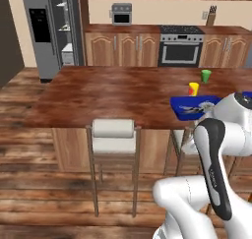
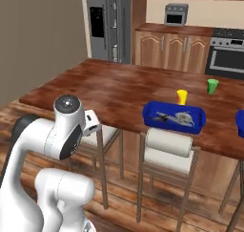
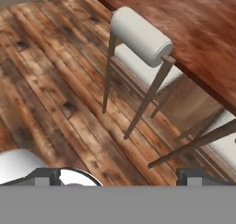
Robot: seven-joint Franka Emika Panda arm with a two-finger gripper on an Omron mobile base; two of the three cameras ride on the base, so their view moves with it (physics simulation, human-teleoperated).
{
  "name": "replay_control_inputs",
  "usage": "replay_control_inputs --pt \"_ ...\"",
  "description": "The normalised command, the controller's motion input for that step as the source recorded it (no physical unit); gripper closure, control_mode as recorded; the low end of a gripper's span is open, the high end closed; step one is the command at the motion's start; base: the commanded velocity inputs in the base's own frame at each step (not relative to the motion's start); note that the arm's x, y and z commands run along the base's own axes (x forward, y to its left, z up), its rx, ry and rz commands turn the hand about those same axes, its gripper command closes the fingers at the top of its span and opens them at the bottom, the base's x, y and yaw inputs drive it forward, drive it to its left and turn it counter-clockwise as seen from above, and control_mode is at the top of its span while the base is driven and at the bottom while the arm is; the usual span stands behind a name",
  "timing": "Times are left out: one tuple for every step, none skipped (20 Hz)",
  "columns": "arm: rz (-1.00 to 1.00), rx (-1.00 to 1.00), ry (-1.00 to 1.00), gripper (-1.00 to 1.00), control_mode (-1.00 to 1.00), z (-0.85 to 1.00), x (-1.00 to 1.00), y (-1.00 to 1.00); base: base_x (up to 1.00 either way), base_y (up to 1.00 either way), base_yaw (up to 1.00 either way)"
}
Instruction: Gather the lemon wedge and cucumber from the fridge and place them on a tray on the dining counter. Then gather the fishs from the fridge and place them on the other tray.
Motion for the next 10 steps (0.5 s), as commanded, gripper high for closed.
replay_control_inputs --pt "0.0 0.0 0.0 -1.0 1.0 0.0 0.0 0.0 0.44 1.0 -0.13" --pt "0.0 0.0 0.0 -1.0 1.0 0.0 0.0 0.0 0.44 1.0 -0.12" --pt "0.0 0.0 0.0 -1.0 1.0 0.0 0.0 0.0 0.42 1.0 -0.11" --pt "0.0 0.0 0.0 -1.0 1.0 0.0 0.0 0.0 0.41 1.0 -0.11" --pt "0.0 0.0 0.0 -1.0 1.0 0.0 0.0 0.0 0.39 1.0 -0.1" --pt "0.0 0.0 0.0 -1.0 1.0 0.0 0.0 0.0 0.36 1.0 -0.09" --pt "0.0 0.0 0.0 -1.0 1.0 0.0 0.0 0.0 0.36 1.0 -0.08" --pt "0.0 0.0 0.0 -1.0 1.0 0.0 0.0 0.0 0.34 1.0 -0.07" --pt "0.0 0.0 0.0 -1.0 1.0 0.0 0.0 0.0 0.33 1.0 -0.07" --pt "0.0 0.0 0.0 -1.0 1.0 0.0 0.0 0.0 0.31 1.0 -0.07"
